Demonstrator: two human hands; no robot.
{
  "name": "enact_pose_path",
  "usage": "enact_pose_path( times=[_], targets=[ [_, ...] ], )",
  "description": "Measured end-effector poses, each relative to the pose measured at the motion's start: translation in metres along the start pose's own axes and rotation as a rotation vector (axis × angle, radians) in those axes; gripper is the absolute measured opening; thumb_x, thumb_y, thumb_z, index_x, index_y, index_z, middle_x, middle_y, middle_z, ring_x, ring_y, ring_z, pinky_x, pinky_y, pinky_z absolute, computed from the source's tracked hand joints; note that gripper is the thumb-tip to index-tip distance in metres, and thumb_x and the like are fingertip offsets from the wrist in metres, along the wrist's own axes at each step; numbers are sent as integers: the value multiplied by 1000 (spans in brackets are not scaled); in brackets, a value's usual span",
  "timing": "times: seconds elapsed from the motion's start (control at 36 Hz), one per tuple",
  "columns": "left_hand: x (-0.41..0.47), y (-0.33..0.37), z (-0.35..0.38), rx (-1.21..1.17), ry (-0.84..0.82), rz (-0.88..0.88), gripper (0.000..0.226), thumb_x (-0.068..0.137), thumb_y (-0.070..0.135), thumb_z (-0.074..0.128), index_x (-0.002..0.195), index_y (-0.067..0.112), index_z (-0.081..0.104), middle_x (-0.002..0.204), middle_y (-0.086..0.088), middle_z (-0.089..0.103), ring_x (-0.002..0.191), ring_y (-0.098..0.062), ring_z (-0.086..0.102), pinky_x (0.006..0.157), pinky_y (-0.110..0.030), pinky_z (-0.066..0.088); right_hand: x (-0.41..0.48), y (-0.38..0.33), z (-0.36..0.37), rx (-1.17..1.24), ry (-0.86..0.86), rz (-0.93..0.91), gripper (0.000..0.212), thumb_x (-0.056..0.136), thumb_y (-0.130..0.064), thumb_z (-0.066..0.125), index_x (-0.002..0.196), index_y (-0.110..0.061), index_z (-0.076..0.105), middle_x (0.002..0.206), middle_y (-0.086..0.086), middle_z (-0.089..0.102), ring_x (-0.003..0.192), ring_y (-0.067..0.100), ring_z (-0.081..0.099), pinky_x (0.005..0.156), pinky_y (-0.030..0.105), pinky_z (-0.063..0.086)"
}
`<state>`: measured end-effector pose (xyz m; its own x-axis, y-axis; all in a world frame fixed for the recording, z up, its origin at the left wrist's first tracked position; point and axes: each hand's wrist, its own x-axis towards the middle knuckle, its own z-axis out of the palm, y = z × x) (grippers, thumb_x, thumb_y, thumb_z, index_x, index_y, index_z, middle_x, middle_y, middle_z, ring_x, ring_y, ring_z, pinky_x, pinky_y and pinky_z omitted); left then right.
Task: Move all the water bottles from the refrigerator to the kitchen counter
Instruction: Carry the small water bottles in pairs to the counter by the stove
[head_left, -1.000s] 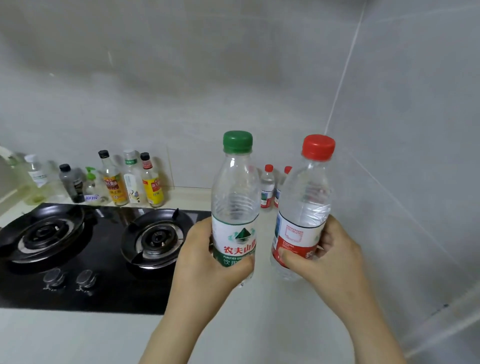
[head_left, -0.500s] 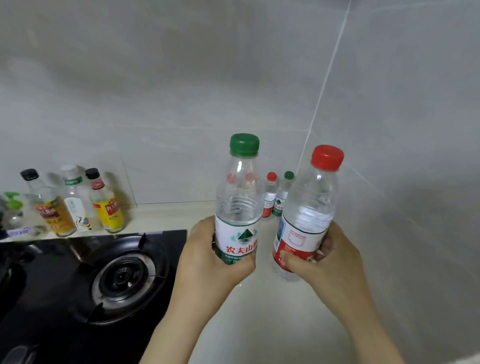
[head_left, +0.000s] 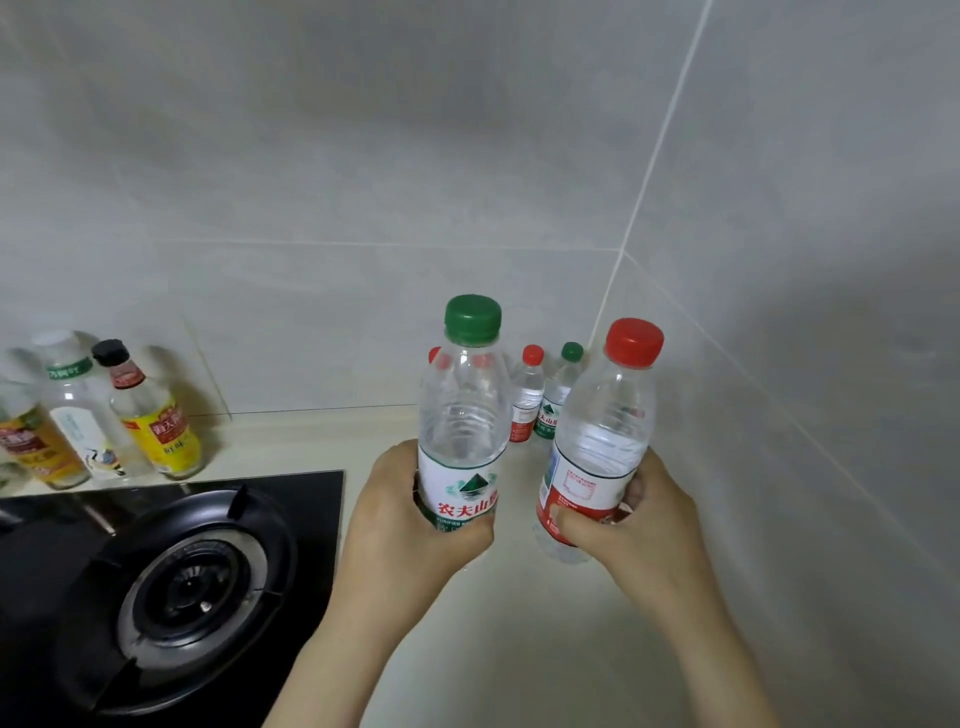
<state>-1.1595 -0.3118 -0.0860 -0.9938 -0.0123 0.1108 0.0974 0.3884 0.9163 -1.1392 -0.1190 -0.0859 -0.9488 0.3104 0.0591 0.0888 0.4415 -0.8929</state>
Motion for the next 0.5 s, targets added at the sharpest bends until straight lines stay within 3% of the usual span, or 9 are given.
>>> enact_pose_path(
  times=[0.19,0.36,0.5],
  targets=[
    [31,-7,25,16,4,-27,37,63,21,83,90,25,58,83,5,66,75,-7,60,62,-23,51,45,24,1,1,-23,16,53,58,-21,85,102,-33,58,88,-21,70,77,-2,66,62,16,53],
    [56,-16,49,9,-21,-66,36,64,16,83,90,24,59,81,6,67,77,-8,62,63,-24,52,75,55,4,-2,-59,71,52,58,-22,85,102,-29,57,84,-16,71,73,4,68,70,33,58],
    [69,-34,71,25,-32,-134,36,63,16,83,87,22,58,80,3,67,74,-14,62,62,-30,52,93,85,9,14,-83,116,58,58,-22,88,106,-33,57,89,-16,71,79,1,68,70,25,56]
  ],
)
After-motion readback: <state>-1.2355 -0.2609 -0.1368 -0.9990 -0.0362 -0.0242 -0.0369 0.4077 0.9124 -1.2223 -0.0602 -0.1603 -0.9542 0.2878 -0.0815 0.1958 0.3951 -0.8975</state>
